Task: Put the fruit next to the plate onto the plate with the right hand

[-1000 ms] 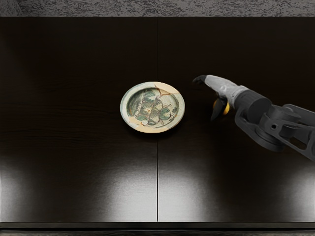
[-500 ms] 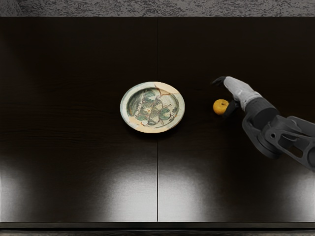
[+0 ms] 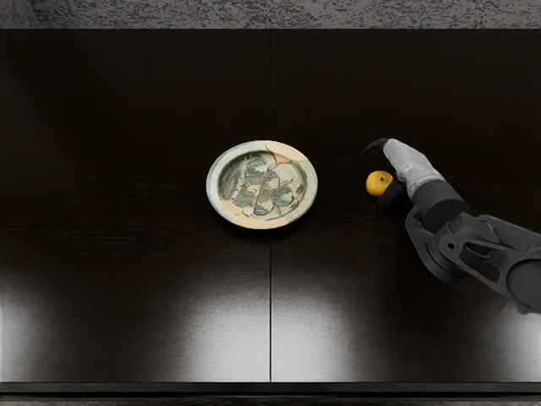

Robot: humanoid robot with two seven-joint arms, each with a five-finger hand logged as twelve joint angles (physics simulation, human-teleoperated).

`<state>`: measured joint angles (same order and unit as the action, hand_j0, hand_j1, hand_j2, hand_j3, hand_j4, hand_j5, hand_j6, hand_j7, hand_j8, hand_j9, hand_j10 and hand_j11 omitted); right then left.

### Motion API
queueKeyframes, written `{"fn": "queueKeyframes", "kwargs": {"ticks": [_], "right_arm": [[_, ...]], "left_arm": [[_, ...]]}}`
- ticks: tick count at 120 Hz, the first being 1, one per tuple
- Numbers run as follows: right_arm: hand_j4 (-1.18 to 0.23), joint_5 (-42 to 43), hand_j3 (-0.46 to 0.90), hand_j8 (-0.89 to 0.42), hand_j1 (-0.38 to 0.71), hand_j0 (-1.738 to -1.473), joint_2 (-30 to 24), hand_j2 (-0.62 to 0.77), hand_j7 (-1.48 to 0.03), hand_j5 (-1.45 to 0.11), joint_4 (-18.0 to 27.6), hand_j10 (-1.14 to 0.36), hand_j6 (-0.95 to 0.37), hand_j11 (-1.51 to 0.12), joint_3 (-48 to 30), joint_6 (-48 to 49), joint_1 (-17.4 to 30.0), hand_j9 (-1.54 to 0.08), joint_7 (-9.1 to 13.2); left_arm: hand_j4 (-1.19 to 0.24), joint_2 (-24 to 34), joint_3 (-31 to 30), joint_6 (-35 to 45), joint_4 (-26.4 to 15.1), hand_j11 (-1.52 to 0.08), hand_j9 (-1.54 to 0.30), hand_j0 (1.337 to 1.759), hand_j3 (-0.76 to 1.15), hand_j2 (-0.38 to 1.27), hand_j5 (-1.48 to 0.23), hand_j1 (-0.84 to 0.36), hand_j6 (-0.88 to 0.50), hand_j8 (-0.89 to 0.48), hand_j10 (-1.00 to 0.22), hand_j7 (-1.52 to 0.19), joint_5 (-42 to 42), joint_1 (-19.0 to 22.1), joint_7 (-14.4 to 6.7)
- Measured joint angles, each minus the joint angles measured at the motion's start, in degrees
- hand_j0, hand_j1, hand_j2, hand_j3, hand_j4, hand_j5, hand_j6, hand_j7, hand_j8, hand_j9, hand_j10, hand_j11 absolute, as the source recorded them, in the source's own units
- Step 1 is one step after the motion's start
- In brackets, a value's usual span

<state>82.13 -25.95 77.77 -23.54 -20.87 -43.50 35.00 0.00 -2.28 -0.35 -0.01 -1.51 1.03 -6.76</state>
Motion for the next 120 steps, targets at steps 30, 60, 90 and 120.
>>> {"fn": "queueKeyframes", "kwargs": {"ticks": [30,60,90,120], "right_arm": [[-0.34,0.1,0.0,-0.35,0.06,-1.658,1.5,-0.07,-0.45,-0.45,-1.8,-0.34,-0.35,-0.45,0.6,-0.9,0.2,-0.45,0.0],[-0.38,-0.3,0.0,-0.38,0.11,-1.658,2.0,-0.07,-0.49,-0.49,-2.6,-0.38,-0.38,-0.49,1.5,1.9,-0.9,-0.49,0.0],[-0.43,-0.5,0.0,-0.43,0.16,-1.658,2.0,-0.08,-0.55,-0.55,-2.9,-0.43,-0.43,-0.55,1.6,2.6,-1.6,-0.55,0.0],[-0.46,-0.4,0.0,-0.44,0.21,-1.658,2.1,-0.1,-0.6,-0.6,-3.8,-0.46,-0.46,-0.61,1.6,2.7,-1.5,-0.6,0.0]], "left_arm": [[0.0,0.0,0.0,0.0,0.0,0.0,0.0,1.658,0.0,0.0,0.0,0.35,0.0,0.0,0.0,0.0,0.0,0.0,0.0],[0.0,0.0,0.0,0.0,0.0,0.0,0.0,1.658,0.0,0.0,0.0,0.35,0.0,0.0,0.0,0.0,0.0,0.0,0.0],[0.0,0.0,0.0,0.0,0.0,0.0,0.0,1.658,0.0,0.0,0.0,0.35,0.0,0.0,0.0,0.0,0.0,0.0,0.0],[0.0,0.0,0.0,0.0,0.0,0.0,0.0,1.658,0.0,0.0,0.0,0.35,0.0,0.0,0.0,0.0,0.0,0.0,0.0]]}}
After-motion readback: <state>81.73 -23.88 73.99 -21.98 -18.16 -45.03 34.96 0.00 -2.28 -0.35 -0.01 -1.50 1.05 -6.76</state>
